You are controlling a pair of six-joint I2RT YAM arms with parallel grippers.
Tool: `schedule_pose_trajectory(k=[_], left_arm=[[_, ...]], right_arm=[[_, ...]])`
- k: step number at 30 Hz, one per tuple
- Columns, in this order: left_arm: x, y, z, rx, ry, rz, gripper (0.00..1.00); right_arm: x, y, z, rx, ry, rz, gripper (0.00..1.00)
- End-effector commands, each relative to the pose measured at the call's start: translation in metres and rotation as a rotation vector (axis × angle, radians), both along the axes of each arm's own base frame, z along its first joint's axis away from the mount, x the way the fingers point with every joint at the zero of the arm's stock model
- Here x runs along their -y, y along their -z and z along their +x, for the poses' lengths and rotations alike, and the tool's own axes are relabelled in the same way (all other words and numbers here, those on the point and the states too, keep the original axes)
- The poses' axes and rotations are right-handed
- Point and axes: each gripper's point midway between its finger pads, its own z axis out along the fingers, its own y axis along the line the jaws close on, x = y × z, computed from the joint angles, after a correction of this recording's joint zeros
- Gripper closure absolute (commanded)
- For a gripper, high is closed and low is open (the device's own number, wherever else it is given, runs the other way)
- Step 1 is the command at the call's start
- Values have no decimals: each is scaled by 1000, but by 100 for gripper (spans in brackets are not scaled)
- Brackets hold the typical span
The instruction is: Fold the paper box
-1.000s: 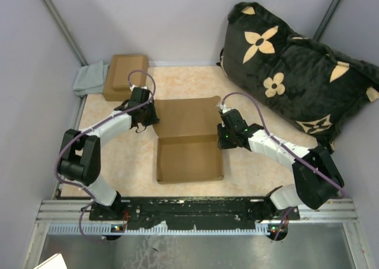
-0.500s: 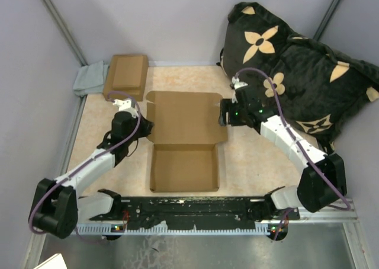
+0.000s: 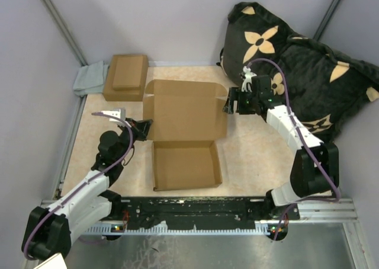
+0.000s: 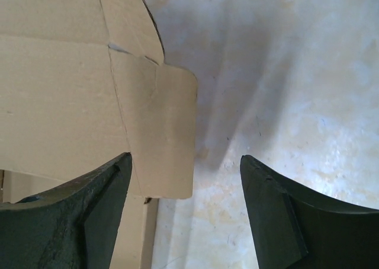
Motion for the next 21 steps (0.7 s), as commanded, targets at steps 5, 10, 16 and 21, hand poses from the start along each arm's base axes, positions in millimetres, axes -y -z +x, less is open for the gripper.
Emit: schedule_pose_trajectory(k=[5,10,16,21], left_arm=[[7,-31,-8,152,52,-18,100],[6,-33,-9,161,50,-16,100],[5,-33,-9,160,44,-13,100],[6,-34,-9,162,49,-11,100]], right_arm=[[-29,-24,29,199,-236,119,28],[-30,-17,41,185,-262,112,32],[-28,-14,52,200,-280,146,32],[-47,-18,46,223,-396,273,33]])
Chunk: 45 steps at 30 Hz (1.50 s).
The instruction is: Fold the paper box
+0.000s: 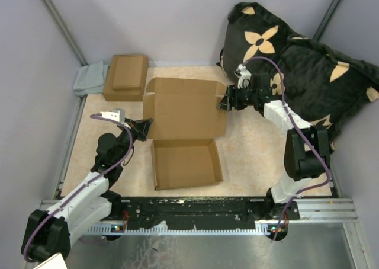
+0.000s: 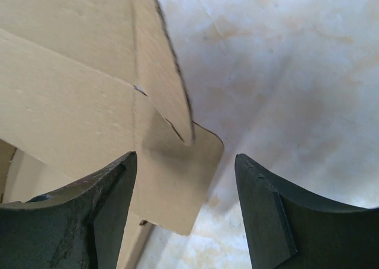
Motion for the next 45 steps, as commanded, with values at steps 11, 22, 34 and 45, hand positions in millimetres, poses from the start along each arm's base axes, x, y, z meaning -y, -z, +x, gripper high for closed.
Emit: schedule_pose_trajectory(k=[11,22,34,45], left_arm=[[2,-19,-1,73,8,-9,100],[7,-21,6,52,18,8,100],[8,-26,2,75,24,14,100],[6,-23,6,52,-2,31,99]], right_arm=[[-42,-43,1,76,-262,278,57],[-43,-76,-29,130,-207,181,72],[-35,-33,-17,-21,-60,-101,71],[-23,-18,-1,-83,37,-175,97]])
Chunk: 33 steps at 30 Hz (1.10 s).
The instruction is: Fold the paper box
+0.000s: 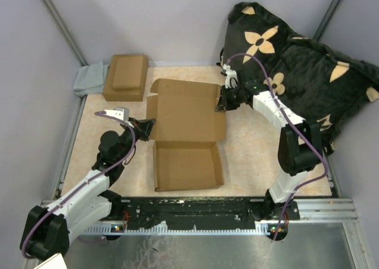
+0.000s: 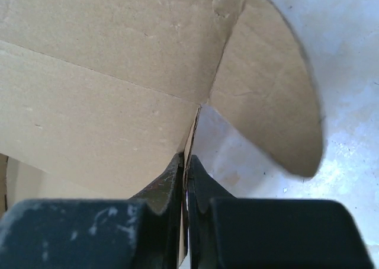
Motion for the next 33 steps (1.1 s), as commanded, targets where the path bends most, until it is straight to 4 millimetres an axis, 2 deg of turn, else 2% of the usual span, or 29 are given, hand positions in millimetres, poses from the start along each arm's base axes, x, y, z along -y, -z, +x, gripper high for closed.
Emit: schedule_pose_trajectory(k=[1,3,4,7,8,11,14,16,18,27,33], left_arm=[[-2,-25,5,49,-27,-5,93],[-8,-24,11,16,-72,8,68],[-12,-25,14,-7,-97,19,62],[-23,-30,20,-73,-166,75,48],[-27,-40,23,-74,-190,89,44],[-38,-52,28,-94,-242,151,31],[-38,-63,34,-105,-241,220,27],[-35,-67,39,-112,-221,274,27],[-32,-68,45,-134,-209,319,27],[-13,-37,74,-233,-109,490,28],[-15,-37,84,-236,-138,511,28]], right_arm=[[10,-27,15,91,74,-46,99],[14,-32,19,135,101,-61,100],[15,-47,17,181,104,-52,100],[16,-69,16,264,107,-27,100],[18,-75,15,289,111,-24,100],[20,-91,11,376,110,-11,99],[19,-110,6,482,90,20,98],[19,-115,2,544,71,31,98],[20,-113,-3,592,53,31,98],[22,-116,-21,698,4,35,97],[19,-112,-29,678,-27,43,95]])
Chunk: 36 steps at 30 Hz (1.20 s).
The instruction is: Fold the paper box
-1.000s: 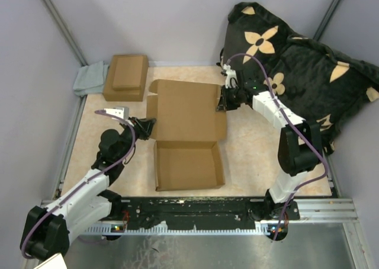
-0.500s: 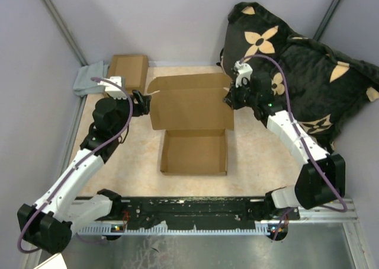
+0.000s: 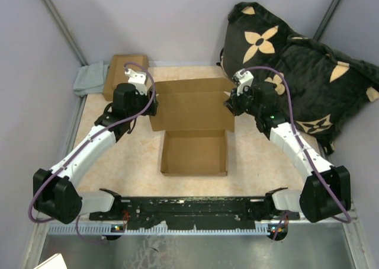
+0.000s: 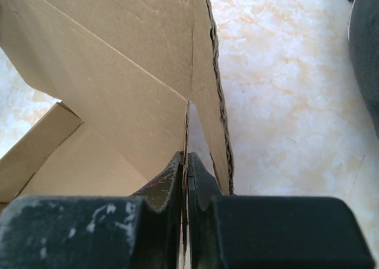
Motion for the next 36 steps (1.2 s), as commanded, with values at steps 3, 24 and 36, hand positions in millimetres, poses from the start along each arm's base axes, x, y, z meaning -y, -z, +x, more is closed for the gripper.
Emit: schedule_pose_trajectory(k=[3,24,36], left_arm=[[-3,-26,7,58,-2,31,29],[34,-23,-10,1,202,-63,73],[44,-12,-3,-73,242,-43,100]], right_arm=[[-7,-33,-4,121,-53,24,95],[-7,-23,1,-49,-10,27,92],[-8,-18,-3,-119,-11,23,85]])
